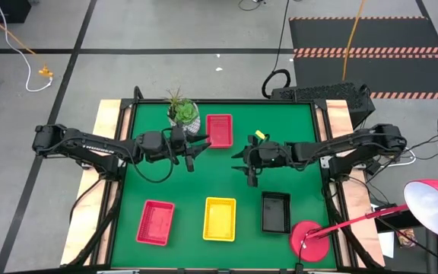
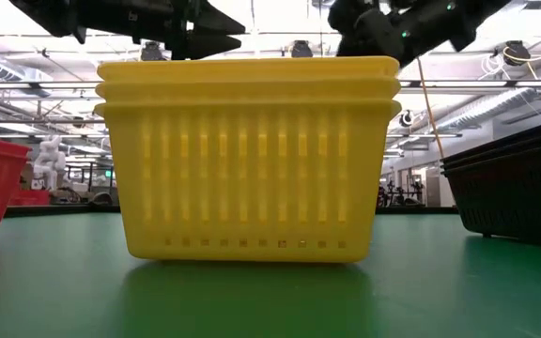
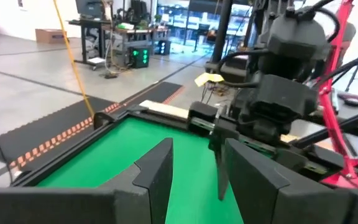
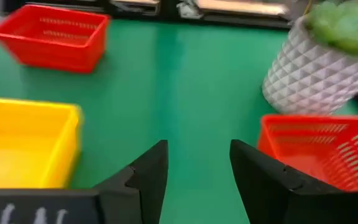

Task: Stack baskets by color
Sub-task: Stack the top red bin on top of the bottom red bin

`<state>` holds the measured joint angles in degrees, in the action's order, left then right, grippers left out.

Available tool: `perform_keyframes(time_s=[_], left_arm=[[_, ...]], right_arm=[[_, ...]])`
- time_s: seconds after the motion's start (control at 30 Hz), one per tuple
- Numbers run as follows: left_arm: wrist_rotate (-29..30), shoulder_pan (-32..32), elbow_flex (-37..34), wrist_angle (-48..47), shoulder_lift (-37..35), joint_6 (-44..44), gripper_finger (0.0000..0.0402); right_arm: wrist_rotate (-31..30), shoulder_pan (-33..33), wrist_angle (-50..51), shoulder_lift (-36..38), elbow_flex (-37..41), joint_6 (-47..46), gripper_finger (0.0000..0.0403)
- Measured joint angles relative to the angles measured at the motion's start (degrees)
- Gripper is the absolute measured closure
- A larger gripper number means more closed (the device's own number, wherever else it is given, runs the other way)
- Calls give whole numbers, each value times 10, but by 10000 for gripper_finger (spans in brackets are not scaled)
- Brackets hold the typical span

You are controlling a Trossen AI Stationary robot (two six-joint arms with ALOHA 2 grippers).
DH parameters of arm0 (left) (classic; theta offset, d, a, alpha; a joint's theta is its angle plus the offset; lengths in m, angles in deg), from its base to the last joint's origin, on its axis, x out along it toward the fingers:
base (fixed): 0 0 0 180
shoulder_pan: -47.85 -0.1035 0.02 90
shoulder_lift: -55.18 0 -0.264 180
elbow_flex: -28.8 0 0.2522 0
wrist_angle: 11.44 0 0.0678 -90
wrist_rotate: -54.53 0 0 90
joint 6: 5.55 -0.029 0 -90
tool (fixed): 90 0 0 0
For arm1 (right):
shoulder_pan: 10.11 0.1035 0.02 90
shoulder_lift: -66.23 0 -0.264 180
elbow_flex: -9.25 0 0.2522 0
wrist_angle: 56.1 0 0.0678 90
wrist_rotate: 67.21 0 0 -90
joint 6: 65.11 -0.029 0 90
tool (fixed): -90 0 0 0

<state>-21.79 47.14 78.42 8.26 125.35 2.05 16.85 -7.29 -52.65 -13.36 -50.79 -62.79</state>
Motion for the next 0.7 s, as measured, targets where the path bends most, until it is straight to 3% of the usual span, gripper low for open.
perform_keyframes(time_s=[0.17,0.4,0.53,0.7], left_arm=[[47,0,0,-23,0,10,254],[53,-12,0,-72,0,20,254],[70,-14,33,-179,5,42,254],[71,-15,150,-370,51,35,254]], right_arm=[[2,-19,-44,-49,0,43,214],[0,-64,-28,-67,0,57,197],[3,-72,-9,-30,0,59,195],[2,-73,31,41,0,60,195]])
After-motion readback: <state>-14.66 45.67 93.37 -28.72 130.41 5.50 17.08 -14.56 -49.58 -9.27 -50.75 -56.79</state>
